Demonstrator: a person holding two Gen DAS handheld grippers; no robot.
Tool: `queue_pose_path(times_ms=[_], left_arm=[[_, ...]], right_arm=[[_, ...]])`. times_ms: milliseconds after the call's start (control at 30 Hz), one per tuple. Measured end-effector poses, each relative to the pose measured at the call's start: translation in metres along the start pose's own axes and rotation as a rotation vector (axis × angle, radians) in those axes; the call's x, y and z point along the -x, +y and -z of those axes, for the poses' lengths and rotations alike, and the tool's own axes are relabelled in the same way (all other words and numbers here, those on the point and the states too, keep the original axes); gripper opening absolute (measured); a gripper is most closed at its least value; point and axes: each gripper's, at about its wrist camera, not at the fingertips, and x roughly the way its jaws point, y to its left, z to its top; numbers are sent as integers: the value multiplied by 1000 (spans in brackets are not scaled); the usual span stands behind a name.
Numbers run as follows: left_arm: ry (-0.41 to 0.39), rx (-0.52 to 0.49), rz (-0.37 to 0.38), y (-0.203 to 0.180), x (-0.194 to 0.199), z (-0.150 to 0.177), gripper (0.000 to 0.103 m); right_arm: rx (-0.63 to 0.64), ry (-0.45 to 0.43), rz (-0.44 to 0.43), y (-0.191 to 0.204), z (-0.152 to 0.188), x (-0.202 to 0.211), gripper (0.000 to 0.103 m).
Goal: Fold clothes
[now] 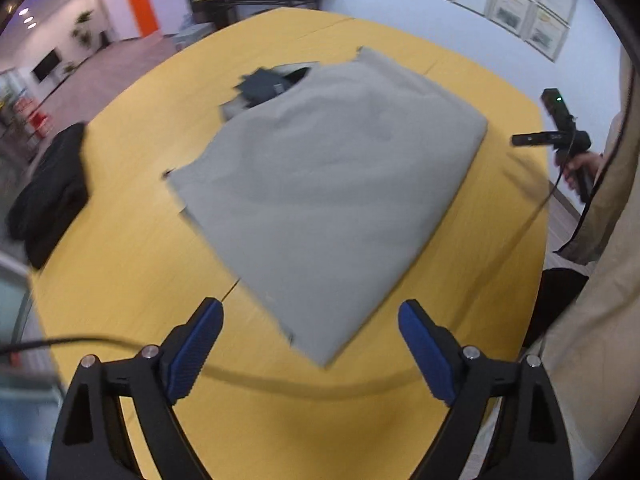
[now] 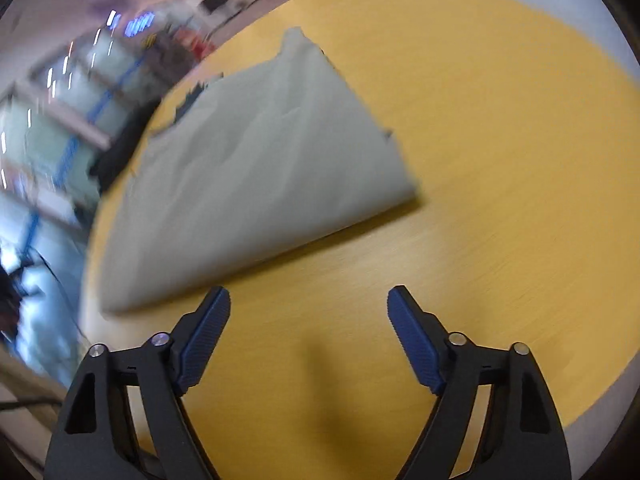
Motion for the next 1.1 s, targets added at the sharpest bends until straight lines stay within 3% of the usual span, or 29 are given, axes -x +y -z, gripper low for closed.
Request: queue_pose_path(times_ms=[100, 300, 400, 467, 500, 533, 600, 700, 833, 900, 1000, 1100], left_arm=[[-17, -152, 30, -4, -48, -26, 92], [-59, -451, 47, -19, -143, -70, 84], [-48, -519, 88, -24, -175, -91, 85], [-61, -509, 105, -24, -182, -103, 91], [-77, -492, 115, -24, -185, -108, 92], [-91, -476, 122, -24, -188, -111, 94], [-128, -419, 139, -21, -194, -111, 102], [-185, -329, 158, -19, -200, -112, 103], [-210, -253, 147, -35, -204, -126, 103], [-215, -240, 149, -43, -206, -135, 103], [-223, -240, 158, -52, -209, -148, 103], [-227, -268, 146, -57, -199, -157, 102]], right_arm=[[-112, -92, -35, 18, 11, -21, 81], [-108, -264, 54, 35, 1, -56, 83], [-92, -296, 86, 48, -11, -67, 88], [-100, -301, 108, 53, -20, -73, 85], [-108, -299, 122, 54, -26, -74, 74], [-118, -296, 135, 50, -31, -74, 54], [-130, -284, 126, 41, -44, -77, 35], [-87, -290, 78, 40, -68, -69, 10], [76, -336, 76, 66, -102, -28, 6], [232, -356, 96, 97, -121, -9, 6], [432, -394, 82, 139, -120, 9, 5], [548, -424, 14, 177, -99, 9, 5]])
